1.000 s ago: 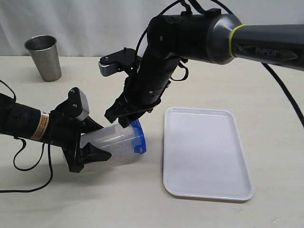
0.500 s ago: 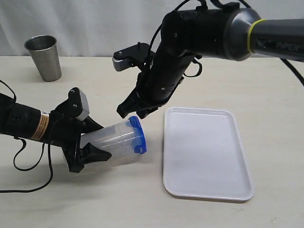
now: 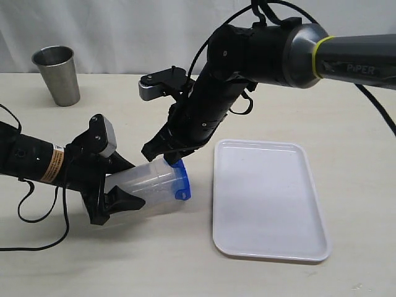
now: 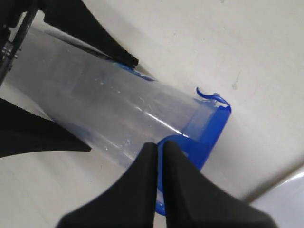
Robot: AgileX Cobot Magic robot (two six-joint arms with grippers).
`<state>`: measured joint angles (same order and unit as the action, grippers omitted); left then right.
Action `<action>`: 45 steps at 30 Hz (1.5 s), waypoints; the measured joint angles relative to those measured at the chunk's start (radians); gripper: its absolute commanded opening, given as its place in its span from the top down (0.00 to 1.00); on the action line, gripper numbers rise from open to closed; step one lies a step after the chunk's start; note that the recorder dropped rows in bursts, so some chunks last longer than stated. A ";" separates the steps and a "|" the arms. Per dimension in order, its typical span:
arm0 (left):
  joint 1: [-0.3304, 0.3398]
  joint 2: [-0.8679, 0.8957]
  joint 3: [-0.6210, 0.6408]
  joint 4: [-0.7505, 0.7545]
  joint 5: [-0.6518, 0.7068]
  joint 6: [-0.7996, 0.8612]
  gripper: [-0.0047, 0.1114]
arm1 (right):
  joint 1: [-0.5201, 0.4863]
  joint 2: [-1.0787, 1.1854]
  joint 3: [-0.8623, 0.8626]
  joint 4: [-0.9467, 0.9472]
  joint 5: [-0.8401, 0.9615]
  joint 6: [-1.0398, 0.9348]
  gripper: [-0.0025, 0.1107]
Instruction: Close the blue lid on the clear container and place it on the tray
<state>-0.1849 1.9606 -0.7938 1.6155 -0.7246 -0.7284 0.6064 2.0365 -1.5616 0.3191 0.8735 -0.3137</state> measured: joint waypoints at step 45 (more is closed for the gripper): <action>0.000 0.000 0.000 -0.021 0.006 -0.008 0.96 | 0.165 0.069 -0.038 -0.522 -0.006 0.299 0.94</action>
<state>-0.1849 1.9606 -0.7938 1.5945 -0.7190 -0.7367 0.7711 2.1056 -1.5997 -0.2024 0.8672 -0.0148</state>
